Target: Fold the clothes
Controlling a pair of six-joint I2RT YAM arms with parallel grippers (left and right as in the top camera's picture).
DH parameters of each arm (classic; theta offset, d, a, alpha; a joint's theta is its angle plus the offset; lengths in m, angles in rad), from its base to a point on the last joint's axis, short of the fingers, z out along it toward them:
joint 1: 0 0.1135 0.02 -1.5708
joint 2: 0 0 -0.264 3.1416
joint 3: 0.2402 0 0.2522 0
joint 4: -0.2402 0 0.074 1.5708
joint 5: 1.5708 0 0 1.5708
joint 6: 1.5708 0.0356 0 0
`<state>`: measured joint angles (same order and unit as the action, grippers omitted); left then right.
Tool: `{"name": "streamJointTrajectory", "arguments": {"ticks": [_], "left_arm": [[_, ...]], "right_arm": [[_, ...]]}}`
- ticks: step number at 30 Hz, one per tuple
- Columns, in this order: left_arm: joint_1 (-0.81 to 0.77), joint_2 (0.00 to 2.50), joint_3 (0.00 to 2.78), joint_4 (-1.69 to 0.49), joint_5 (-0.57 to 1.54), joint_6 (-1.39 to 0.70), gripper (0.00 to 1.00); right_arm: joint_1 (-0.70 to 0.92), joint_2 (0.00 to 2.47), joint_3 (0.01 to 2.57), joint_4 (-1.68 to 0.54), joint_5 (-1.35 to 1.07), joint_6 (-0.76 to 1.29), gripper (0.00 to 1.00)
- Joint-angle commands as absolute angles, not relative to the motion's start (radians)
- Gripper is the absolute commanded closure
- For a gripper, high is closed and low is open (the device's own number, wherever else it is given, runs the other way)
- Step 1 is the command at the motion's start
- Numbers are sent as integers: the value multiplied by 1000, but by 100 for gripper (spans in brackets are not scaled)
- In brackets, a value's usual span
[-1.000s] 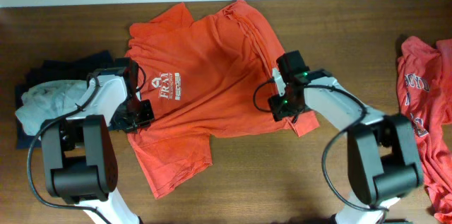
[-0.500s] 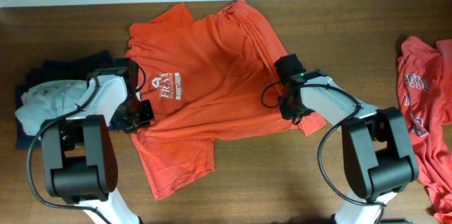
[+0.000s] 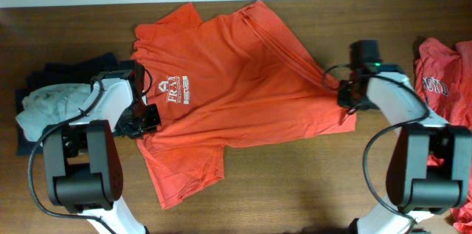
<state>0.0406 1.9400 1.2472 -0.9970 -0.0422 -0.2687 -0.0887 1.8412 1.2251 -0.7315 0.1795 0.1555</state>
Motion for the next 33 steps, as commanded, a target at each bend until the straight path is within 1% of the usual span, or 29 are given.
{"name": "streamJointTrajectory", "arguments": {"ticks": [1,2,3,4,6,9,10,11,13,14,15,16,17,18,24,30,33], "left_arm": [[39,1918,1242,-994,-54,-252,74],[39,1918,1242,-992,-54,-252,74],[39,1918,1242,-989,-54,-252,74],[39,1918,1242,-988,-54,-252,74],[39,1918,1242,-985,-54,-252,74],[39,1918,1242,-984,-54,-252,74],[39,1918,1242,-984,-54,-252,74],[39,1918,1242,-983,-54,-252,74],[39,1918,1242,-976,-54,-252,74],[39,1918,1242,-972,-53,-252,74],[39,1918,1242,-966,-53,-252,67],[39,1918,1242,-963,-53,-252,66],[39,1918,1242,-961,-53,-252,66],[39,1918,1242,-960,-53,-251,66],[39,1908,1242,-957,-52,-249,66],[39,1854,1242,-946,-53,-240,61],[39,1837,1242,-946,-53,-241,60]], "right_arm": [[-182,1820,1239,-715,54,174,84],[-198,1820,1239,-710,43,174,79],[-219,1820,1239,-701,38,177,55],[-227,1820,1240,-696,37,190,46],[-245,1820,1255,-696,37,220,40],[-246,1819,1312,-708,-15,207,40],[-229,1819,1347,-695,-124,147,40],[-203,1819,1375,-670,-218,82,40],[-120,1819,1410,-598,-235,59,39],[-70,1824,1414,-543,-220,43,35],[-17,1836,1414,-477,-200,7,27],[24,1849,1414,-425,-163,-11,25],[73,1879,1414,-348,-93,-36,20],[95,1903,1414,-306,-64,-51,19],[126,2053,1415,-156,-86,-52,19],[139,2183,1420,-47,-93,-52,19],[139,2214,1422,-43,-94,-52,19]]}}
